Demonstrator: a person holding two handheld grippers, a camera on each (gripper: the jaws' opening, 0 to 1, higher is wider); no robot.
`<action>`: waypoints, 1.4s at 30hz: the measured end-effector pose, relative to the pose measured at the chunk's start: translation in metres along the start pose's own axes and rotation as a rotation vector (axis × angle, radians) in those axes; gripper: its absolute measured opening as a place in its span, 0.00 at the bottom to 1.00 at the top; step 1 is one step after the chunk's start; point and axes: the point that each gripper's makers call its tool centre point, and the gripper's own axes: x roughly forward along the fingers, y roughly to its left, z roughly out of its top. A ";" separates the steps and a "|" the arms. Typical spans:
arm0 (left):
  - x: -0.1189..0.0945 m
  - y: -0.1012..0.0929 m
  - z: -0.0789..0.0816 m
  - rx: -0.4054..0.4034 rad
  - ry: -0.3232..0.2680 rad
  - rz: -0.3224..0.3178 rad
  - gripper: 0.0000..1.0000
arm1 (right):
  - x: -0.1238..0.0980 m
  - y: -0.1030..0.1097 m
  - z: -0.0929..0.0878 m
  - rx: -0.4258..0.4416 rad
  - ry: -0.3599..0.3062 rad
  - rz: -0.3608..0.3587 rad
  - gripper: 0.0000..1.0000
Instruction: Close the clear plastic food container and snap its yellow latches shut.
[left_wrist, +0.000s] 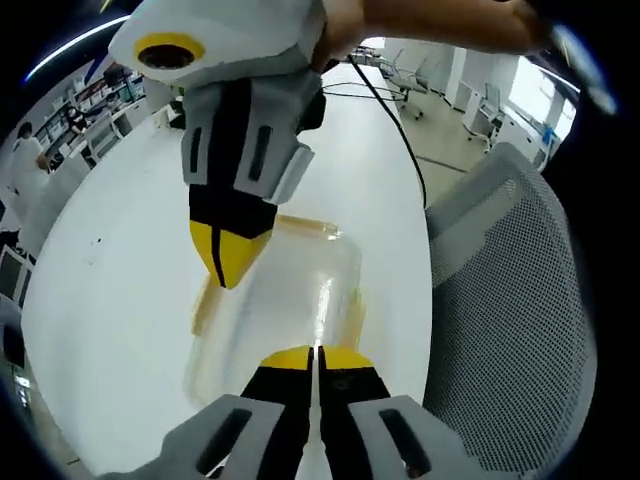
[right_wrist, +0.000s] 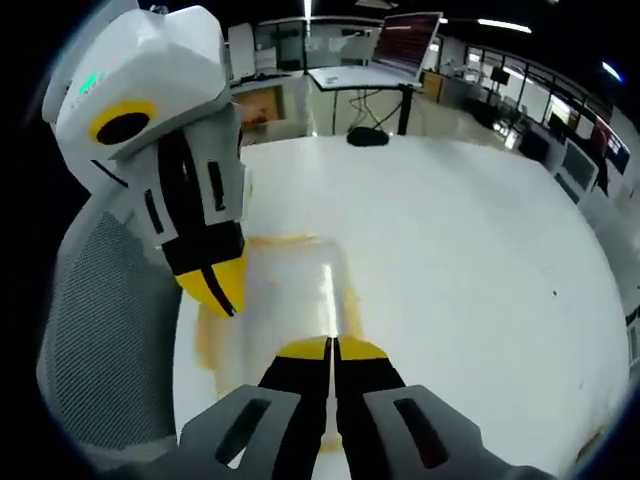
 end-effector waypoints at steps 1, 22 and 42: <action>0.000 -0.001 -0.001 0.002 0.005 0.003 0.00 | 0.001 -0.001 -0.001 -0.005 0.005 0.005 0.00; 0.005 -0.015 0.007 0.083 -0.027 0.038 0.15 | 0.005 -0.008 -0.001 0.041 0.021 0.077 0.21; 0.009 -0.013 0.004 0.244 -0.046 0.158 0.19 | 0.019 -0.003 0.001 0.166 0.060 0.237 0.26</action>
